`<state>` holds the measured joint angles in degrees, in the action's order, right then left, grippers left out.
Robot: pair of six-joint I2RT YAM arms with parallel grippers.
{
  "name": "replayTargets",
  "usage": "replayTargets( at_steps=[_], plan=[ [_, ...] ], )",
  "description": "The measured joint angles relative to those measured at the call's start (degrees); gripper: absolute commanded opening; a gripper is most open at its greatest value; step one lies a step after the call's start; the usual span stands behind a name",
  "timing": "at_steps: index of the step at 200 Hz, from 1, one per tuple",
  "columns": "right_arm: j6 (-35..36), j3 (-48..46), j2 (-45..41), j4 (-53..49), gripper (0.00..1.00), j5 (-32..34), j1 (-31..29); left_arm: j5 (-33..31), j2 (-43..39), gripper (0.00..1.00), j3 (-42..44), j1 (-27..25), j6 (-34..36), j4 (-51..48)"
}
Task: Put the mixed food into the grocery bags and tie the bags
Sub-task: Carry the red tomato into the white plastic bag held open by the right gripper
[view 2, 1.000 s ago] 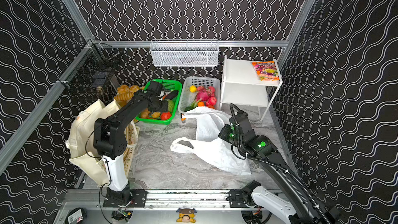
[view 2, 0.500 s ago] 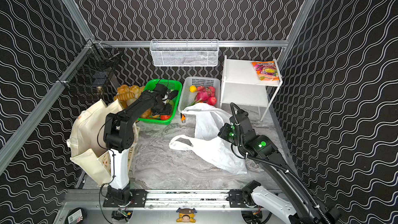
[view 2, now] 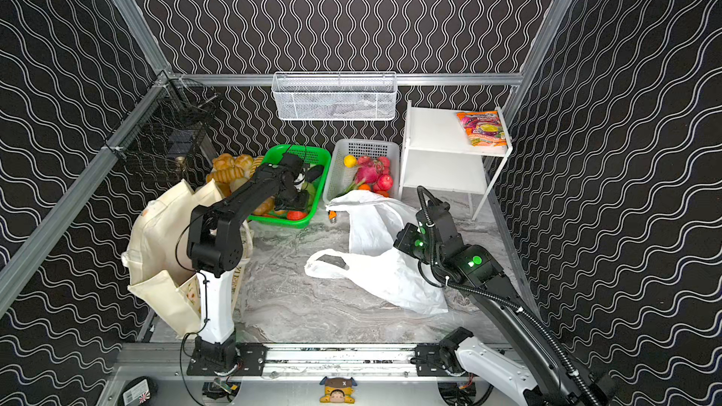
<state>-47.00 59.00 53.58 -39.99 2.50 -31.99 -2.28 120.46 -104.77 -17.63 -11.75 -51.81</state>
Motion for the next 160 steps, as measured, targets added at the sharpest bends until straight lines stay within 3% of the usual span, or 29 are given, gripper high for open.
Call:
replayTargets(
  at_steps=[71,160],
  plan=[
    [-0.37,-1.22,0.59,2.38,0.00,-0.92,0.02,4.61,-16.50,0.53,4.96,-0.13,1.36,0.94],
    [-1.68,-2.60,-0.72,7.06,0.00,-3.91,0.07,29.88,-38.51,0.48,25.79,-3.74,-3.74,7.65]
  ],
)
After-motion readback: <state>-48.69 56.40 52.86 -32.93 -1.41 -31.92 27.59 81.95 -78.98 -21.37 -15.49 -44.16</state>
